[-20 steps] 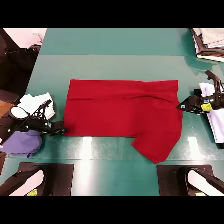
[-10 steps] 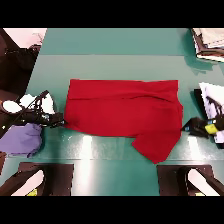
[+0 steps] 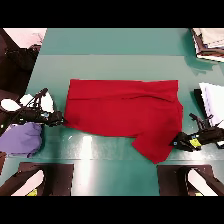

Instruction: Fold the shirts.

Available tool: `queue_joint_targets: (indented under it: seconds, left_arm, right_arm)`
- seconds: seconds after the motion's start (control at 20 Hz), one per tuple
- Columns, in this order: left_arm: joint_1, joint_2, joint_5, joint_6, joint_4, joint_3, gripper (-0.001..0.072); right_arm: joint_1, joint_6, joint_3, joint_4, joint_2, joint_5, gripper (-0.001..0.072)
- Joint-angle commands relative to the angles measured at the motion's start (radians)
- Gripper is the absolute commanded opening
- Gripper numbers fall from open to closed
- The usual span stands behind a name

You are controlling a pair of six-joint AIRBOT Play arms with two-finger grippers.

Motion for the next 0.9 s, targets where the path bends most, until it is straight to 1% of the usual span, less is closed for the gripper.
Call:
queue_joint_targets:
  seconds: [0.0, 0.1, 0.15, 0.25, 0.35, 0.5, 0.55, 0.65, 0.7, 0.75, 0.85]
  left_arm:
    - [0.001, 0.001, -0.008, 0.005, 0.0, 0.001, 0.002]
    - [0.001, 0.001, -0.009, 0.006, 0.002, 0.001, 0.0019]
    - [0.001, 0.002, -0.019, 0.006, 0.005, 0.001, 0.0019]
    - [0.001, 0.025, -0.057, 0.005, 0.017, 0.002, 0.0018]
    - [0.001, 0.073, -0.118, 0.001, 0.062, 0.002, 0.0017]
    - [0.001, 0.189, -0.257, -0.022, 0.154, -0.015, 0.0017]
    - [0.001, 0.225, -0.309, -0.023, 0.153, -0.033, 0.0018]
    - [-0.005, 0.273, -0.416, -0.057, 0.114, -0.061, 0.0018]
    - [-0.029, 0.28, -0.423, -0.072, 0.103, -0.059, 0.0018]
    - [-0.06, 0.279, -0.401, -0.075, 0.102, -0.051, 0.0018]
    - [-0.126, 0.258, -0.299, -0.077, 0.105, -0.018, 0.0018]
  right_arm:
    - [0.079, 0.01, 0.025, 0.024, -0.045, -0.105, 0.0379]
    - [0.108, 0.01, 0.066, 0.003, -0.077, -0.091, 0.0077]
    - [0.12, 0.01, 0.083, -0.011, -0.082, -0.077, 0.0015]
    - [0.14, 0.01, 0.117, -0.071, -0.056, -0.029, 0.0014]
    - [0.153, 0.033, 0.146, -0.153, 0.026, 0.046, 0.0014]
    - [0.153, 0.04, 0.169, -0.251, 0.183, 0.177, 0.0014]
    - [0.153, 0.049, 0.169, -0.264, 0.241, 0.201, 0.0014]
    - [0.153, 0.089, 0.169, -0.261, 0.333, 0.232, 0.0013]
    - [0.153, 0.11, 0.169, -0.259, 0.368, 0.23, 0.0014]
    - [0.153, 0.116, 0.169, -0.258, 0.389, 0.215, 0.0013]
    - [0.153, 0.117, 0.171, -0.247, 0.396, 0.168, 0.0013]
